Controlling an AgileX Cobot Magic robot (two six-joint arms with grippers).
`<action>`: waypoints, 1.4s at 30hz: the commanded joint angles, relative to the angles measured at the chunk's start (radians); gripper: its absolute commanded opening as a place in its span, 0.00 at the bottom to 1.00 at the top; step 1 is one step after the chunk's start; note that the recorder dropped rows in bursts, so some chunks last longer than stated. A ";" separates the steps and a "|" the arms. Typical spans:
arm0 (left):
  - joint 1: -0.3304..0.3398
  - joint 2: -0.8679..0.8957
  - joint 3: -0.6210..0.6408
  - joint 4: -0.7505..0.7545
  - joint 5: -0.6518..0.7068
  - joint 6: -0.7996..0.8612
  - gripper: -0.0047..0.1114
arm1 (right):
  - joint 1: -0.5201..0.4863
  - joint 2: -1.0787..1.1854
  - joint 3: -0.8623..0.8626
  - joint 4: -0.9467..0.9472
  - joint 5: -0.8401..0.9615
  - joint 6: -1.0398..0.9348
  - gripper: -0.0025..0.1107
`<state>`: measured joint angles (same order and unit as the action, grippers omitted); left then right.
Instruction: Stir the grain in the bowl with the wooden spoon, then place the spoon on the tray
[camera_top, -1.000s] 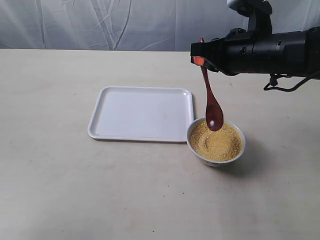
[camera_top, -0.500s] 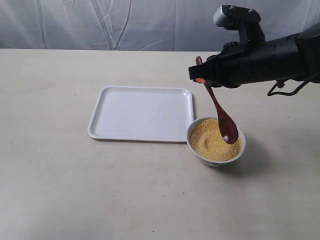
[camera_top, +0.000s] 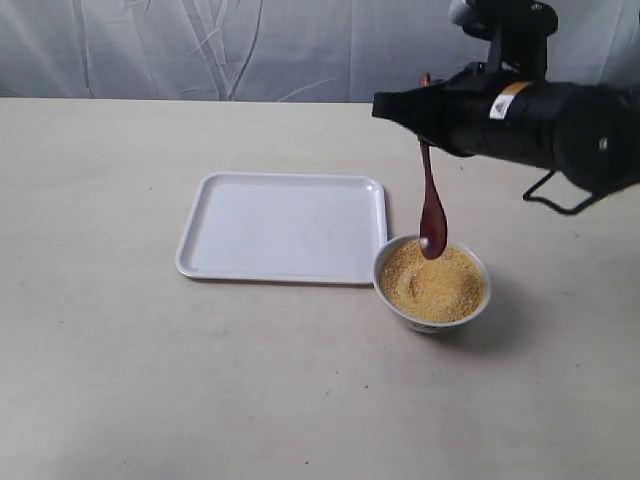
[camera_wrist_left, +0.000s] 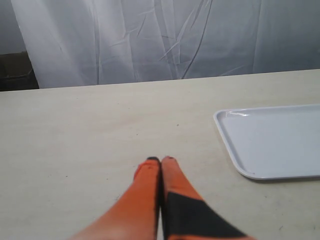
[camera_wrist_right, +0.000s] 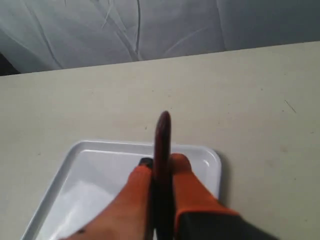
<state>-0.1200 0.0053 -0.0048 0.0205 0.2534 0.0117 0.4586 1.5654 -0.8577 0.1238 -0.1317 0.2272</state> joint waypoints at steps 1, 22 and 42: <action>0.000 -0.005 0.005 -0.002 -0.010 -0.001 0.04 | -0.019 -0.006 0.181 -0.217 -0.305 0.244 0.01; 0.000 -0.005 0.005 -0.002 -0.010 -0.001 0.04 | -0.272 0.156 0.291 -0.567 -0.888 0.404 0.01; 0.000 -0.005 0.005 -0.002 -0.010 -0.001 0.04 | -0.260 0.302 0.293 -0.638 -1.064 0.471 0.01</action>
<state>-0.1200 0.0053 -0.0048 0.0205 0.2534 0.0117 0.2013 1.8972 -0.5698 -0.5203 -1.1773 0.6885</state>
